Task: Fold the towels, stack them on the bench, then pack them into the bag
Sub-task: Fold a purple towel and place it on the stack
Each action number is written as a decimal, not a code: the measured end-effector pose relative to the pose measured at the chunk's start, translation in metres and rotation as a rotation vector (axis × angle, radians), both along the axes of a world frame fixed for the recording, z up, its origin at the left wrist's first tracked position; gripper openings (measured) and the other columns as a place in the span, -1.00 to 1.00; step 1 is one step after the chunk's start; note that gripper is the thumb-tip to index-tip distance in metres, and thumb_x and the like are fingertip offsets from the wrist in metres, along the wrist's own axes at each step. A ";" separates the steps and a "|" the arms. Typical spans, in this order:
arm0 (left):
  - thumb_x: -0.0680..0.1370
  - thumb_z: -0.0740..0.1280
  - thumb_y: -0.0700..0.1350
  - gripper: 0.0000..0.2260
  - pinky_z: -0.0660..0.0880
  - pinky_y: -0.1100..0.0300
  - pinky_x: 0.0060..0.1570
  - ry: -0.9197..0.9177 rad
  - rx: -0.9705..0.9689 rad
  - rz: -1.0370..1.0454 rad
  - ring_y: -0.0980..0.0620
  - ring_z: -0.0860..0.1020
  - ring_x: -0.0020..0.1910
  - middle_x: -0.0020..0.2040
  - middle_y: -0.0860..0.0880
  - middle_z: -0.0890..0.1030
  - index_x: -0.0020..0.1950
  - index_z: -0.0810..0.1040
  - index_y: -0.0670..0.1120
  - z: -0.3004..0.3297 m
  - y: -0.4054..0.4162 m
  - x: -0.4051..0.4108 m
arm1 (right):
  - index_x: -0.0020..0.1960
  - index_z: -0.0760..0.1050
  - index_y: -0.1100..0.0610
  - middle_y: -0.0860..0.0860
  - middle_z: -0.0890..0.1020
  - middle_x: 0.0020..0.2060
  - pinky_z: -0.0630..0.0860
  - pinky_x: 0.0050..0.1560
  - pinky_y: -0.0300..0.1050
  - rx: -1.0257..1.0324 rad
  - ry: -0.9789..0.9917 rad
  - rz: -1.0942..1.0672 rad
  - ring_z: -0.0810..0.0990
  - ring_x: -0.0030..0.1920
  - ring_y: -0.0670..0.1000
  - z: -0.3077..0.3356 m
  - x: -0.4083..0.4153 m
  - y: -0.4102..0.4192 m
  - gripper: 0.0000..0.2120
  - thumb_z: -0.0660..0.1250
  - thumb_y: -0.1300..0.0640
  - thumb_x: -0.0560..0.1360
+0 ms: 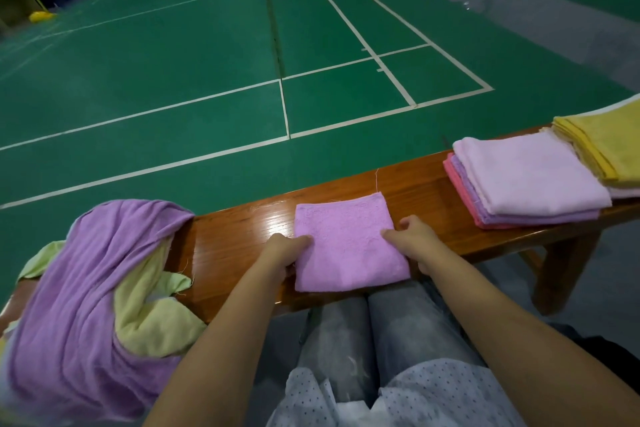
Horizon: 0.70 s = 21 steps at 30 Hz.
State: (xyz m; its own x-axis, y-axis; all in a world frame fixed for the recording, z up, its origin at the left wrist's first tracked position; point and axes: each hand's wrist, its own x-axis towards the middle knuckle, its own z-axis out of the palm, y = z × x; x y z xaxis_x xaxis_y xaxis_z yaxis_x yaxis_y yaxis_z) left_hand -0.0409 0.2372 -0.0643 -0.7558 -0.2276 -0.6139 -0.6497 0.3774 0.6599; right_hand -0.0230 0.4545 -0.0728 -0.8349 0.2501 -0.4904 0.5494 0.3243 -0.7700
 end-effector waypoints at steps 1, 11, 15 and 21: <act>0.53 0.38 0.02 -0.67 0.56 0.05 -0.03 -0.004 0.019 0.007 -0.09 0.54 -0.05 0.01 -0.12 0.55 0.11 0.44 -0.20 0.000 0.000 -0.001 | 0.39 0.29 0.24 0.19 0.44 0.29 0.45 0.06 0.00 -0.037 -0.020 -0.005 0.45 0.23 0.19 -0.001 -0.001 0.000 -0.48 0.34 0.06 0.53; 0.48 0.44 -0.09 -0.69 0.54 -0.10 0.14 0.025 0.232 0.055 -0.15 0.56 0.09 0.11 -0.12 0.58 0.17 0.52 -0.15 -0.003 -0.004 0.000 | 0.29 0.40 0.23 0.15 0.51 0.17 0.38 -0.24 -0.13 -0.034 0.002 0.102 0.49 0.07 0.12 -0.001 0.000 0.001 -0.63 0.26 0.06 0.55; 0.48 0.44 -0.10 -0.69 0.55 -0.07 0.10 0.026 0.317 0.044 -0.14 0.56 0.09 0.12 -0.11 0.59 0.19 0.52 -0.11 0.002 0.001 0.002 | 0.19 0.39 0.13 0.10 0.50 0.10 0.37 -0.27 -0.18 0.015 0.057 0.173 0.49 0.01 0.05 0.008 0.001 0.008 -0.75 0.19 0.03 0.58; 0.43 0.48 -0.03 -0.62 0.51 -0.11 0.16 -0.016 0.430 -0.023 -0.17 0.55 0.15 0.17 -0.12 0.61 0.20 0.54 -0.09 0.014 0.024 -0.006 | 0.12 0.40 0.11 0.01 0.48 -0.02 0.39 -0.23 -0.15 -0.035 0.187 0.160 0.45 -0.07 -0.04 0.047 0.004 0.047 -0.82 0.16 0.03 0.59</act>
